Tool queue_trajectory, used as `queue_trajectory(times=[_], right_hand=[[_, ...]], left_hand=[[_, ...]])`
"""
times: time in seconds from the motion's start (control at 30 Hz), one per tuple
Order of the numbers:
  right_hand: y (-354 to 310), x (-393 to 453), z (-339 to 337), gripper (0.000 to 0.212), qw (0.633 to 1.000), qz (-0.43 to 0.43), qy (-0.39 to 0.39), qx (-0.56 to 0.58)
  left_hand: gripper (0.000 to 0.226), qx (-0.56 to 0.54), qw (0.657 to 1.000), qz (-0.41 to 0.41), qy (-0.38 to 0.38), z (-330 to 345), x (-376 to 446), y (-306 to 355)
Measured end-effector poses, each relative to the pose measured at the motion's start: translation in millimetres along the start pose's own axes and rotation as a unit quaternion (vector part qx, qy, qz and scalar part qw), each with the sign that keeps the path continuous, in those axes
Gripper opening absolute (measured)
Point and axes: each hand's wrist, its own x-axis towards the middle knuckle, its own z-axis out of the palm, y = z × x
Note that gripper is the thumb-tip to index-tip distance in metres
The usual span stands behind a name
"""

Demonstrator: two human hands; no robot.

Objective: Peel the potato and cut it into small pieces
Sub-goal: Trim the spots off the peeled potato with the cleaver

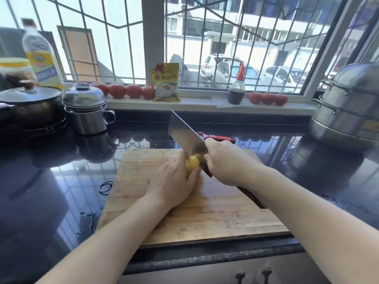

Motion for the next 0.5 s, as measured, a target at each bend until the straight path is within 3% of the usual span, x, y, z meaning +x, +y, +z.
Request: queue_trajectory(times=[0.27, 0.5], right_hand=[[-10.1, 16.1, -22.0, 0.012, 0.995, 0.015, -0.103, -0.005], [-25.1, 18.6, -17.1, 0.020, 0.989, -0.010, -0.131, -0.071]], left_hand=[[0.026, -0.089, 0.994, -0.033, -0.056, -6.1, -1.1, -19.1], [0.025, -0.061, 0.997, -0.049, 0.000, -5.6, -10.0, -12.8]])
